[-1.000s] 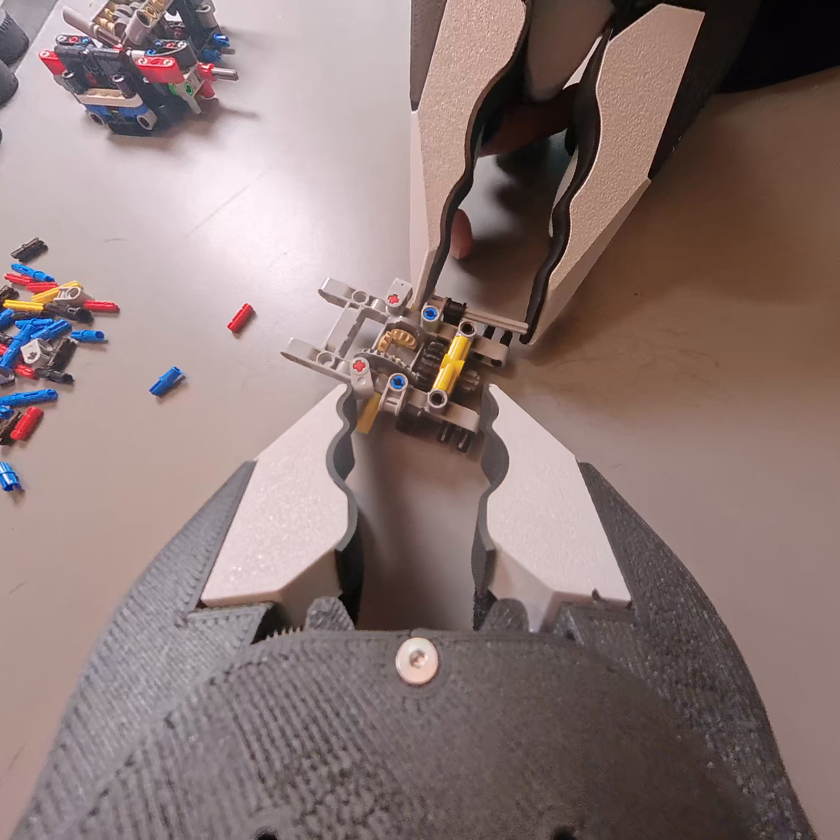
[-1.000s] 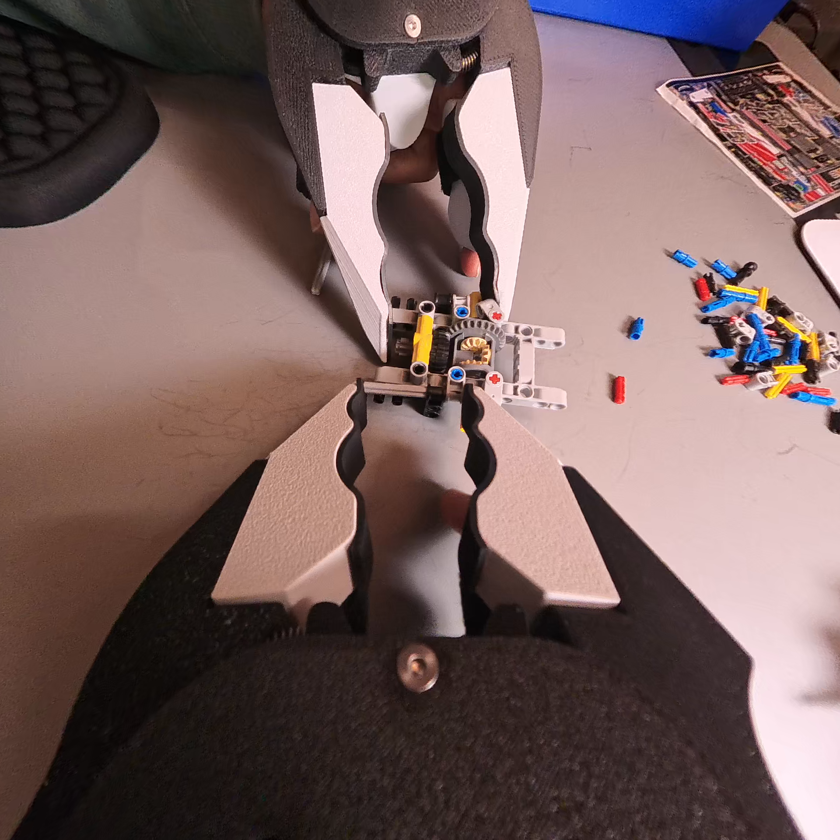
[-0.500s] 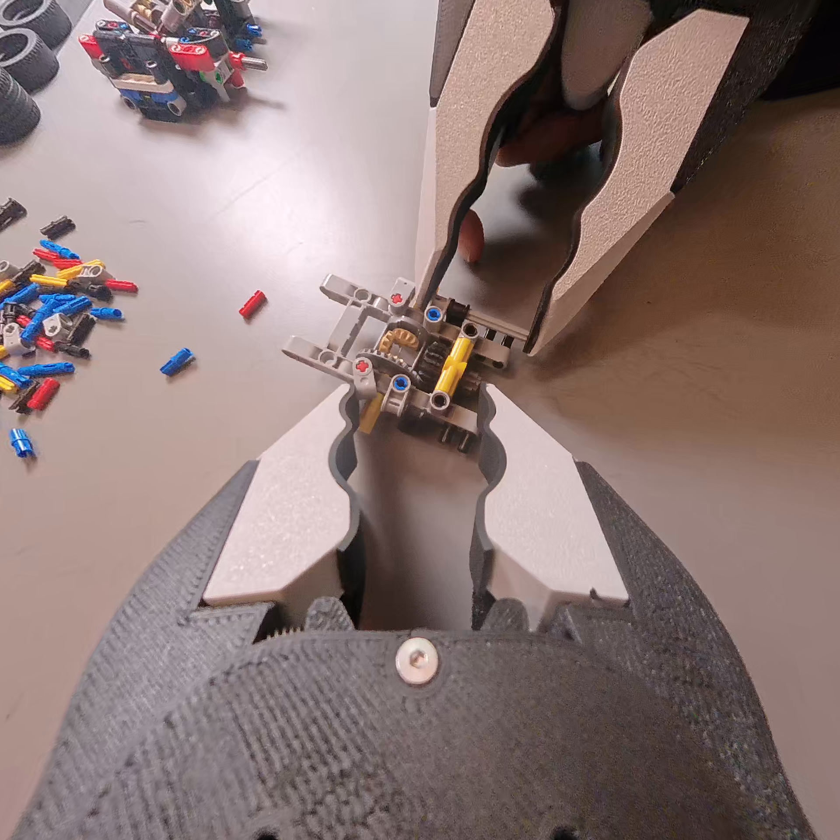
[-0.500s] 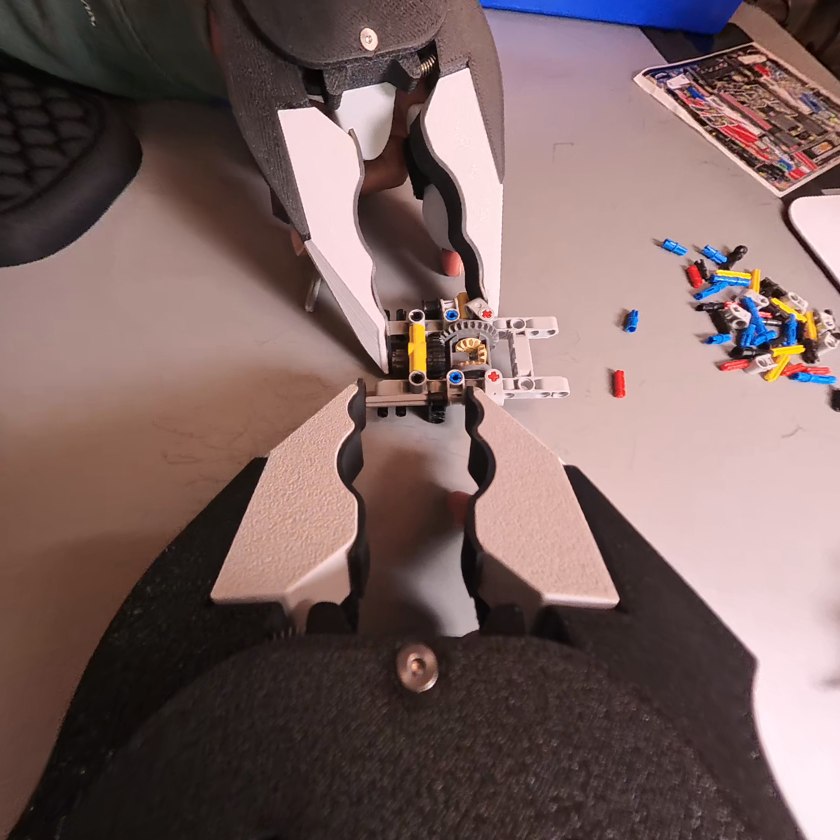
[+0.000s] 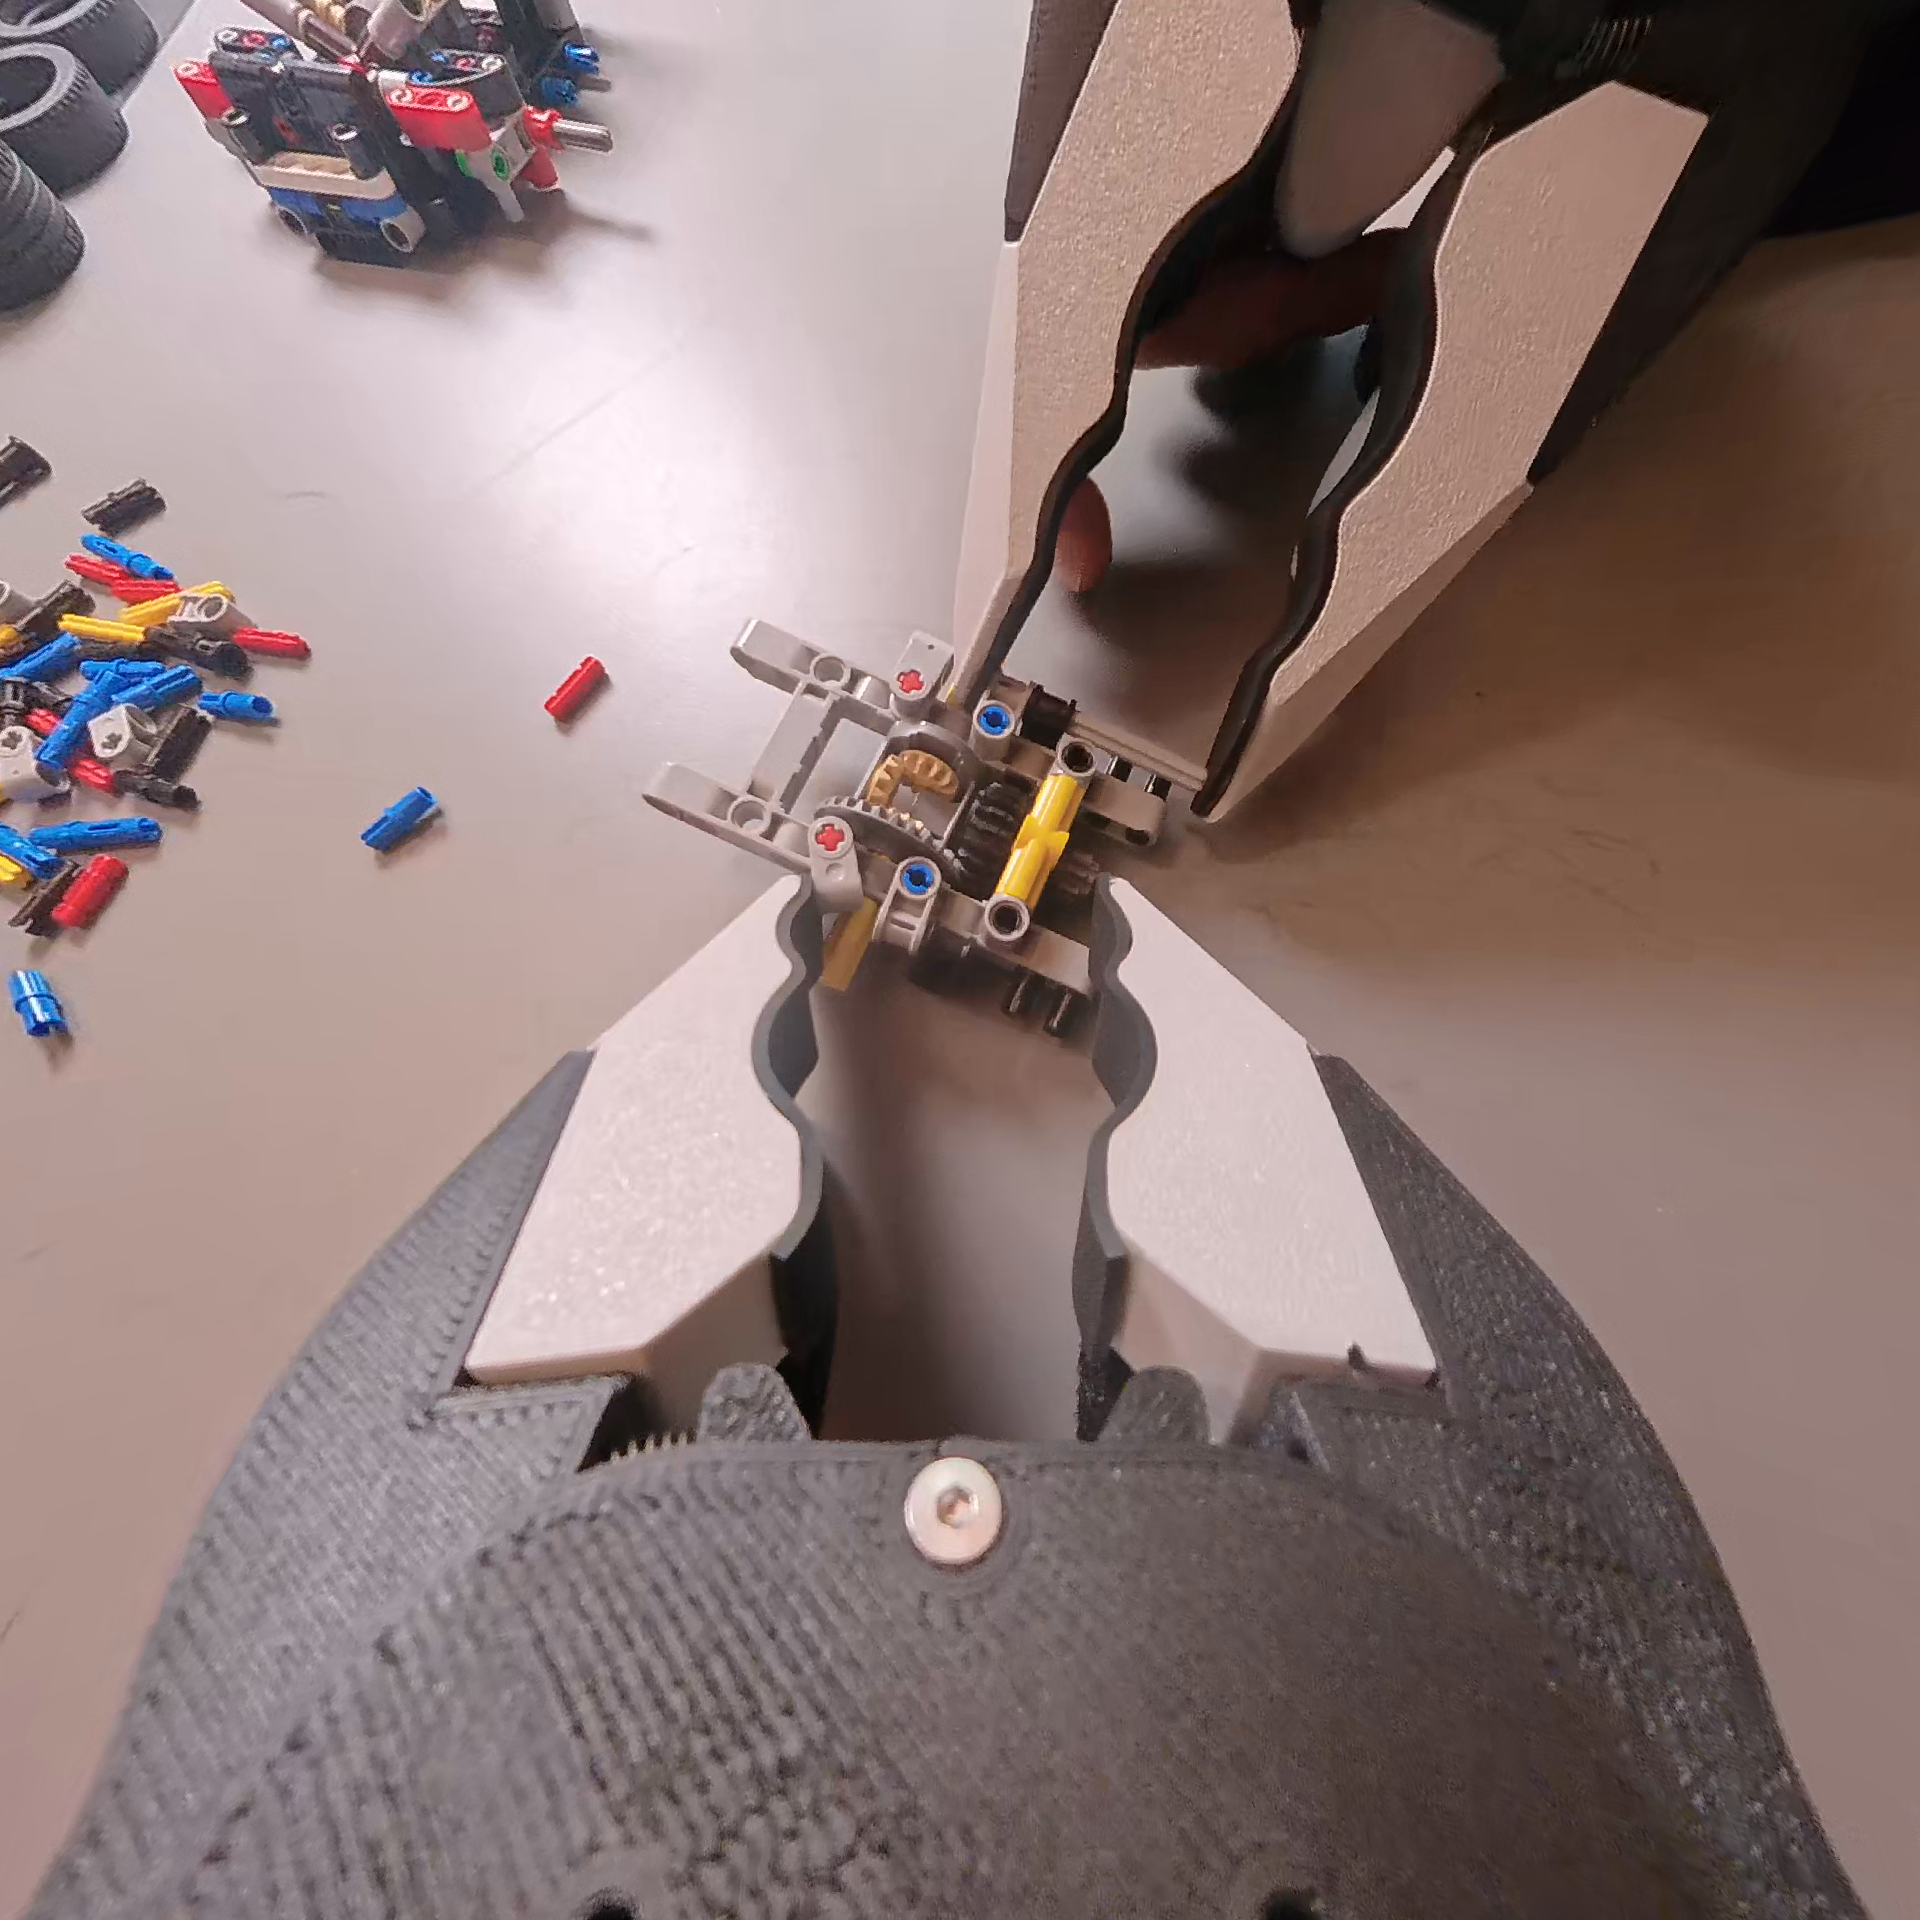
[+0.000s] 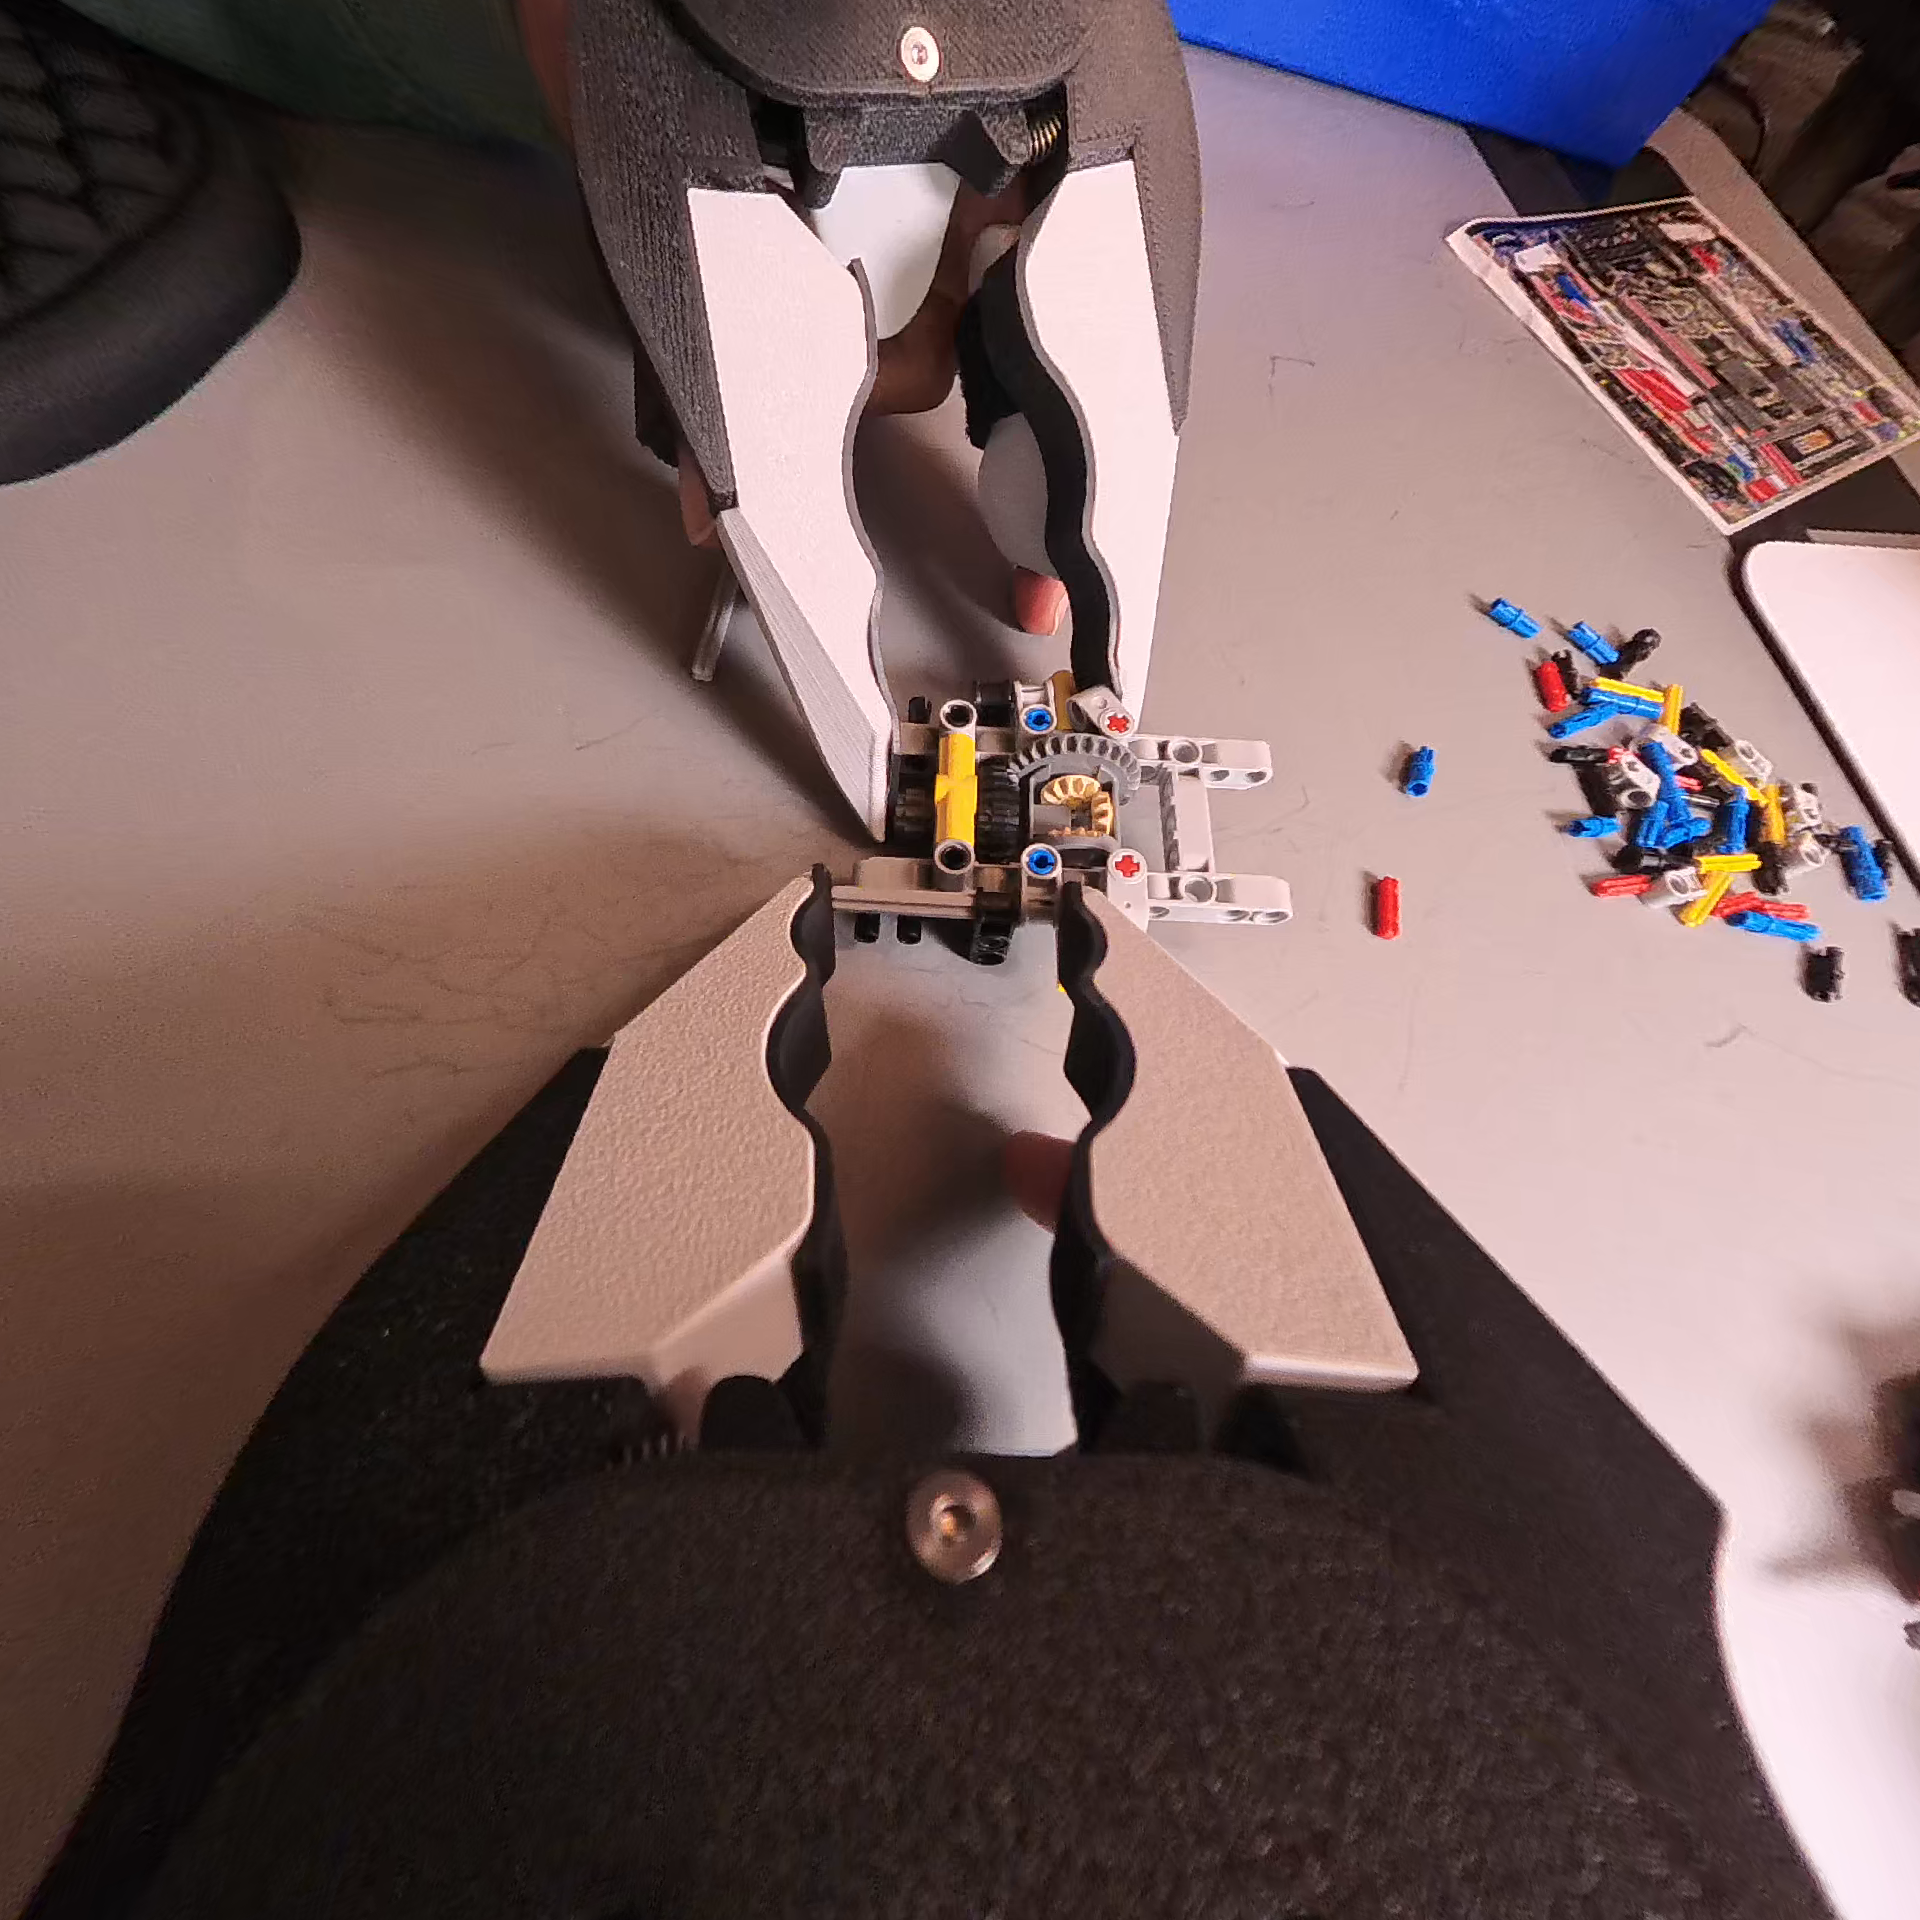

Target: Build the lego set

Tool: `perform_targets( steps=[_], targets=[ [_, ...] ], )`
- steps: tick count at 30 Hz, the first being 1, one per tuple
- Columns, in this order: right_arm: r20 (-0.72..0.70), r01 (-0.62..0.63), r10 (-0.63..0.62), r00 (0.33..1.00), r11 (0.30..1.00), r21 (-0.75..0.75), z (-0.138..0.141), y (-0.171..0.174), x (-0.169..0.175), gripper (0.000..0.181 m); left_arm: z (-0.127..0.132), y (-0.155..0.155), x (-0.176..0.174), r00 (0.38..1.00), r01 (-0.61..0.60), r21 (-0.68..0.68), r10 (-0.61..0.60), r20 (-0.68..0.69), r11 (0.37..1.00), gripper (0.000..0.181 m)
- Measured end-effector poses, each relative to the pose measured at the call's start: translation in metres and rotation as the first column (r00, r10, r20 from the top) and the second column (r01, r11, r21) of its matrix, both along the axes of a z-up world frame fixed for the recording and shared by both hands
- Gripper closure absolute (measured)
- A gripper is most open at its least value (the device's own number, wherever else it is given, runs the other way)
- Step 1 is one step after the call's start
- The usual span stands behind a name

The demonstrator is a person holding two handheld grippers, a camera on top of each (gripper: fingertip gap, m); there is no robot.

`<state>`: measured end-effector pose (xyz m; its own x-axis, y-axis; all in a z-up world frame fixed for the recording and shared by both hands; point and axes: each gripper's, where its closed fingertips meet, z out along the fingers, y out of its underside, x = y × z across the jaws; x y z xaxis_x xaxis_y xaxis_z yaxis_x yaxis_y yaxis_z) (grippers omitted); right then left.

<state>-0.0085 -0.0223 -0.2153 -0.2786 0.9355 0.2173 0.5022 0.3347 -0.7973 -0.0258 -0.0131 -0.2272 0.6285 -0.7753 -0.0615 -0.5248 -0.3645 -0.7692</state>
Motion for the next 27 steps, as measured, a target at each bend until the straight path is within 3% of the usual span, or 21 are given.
perform_targets(
  steps=[27],
  targets=[
    [-0.004,-0.037,0.037,0.999,0.999,0.018,0.0015,-0.0025,0.0033,0.143,-0.0001,-0.0041,0.0014,1.0,0.02,-0.011,-0.02,0.007,1.0,0.131]
  ],
)
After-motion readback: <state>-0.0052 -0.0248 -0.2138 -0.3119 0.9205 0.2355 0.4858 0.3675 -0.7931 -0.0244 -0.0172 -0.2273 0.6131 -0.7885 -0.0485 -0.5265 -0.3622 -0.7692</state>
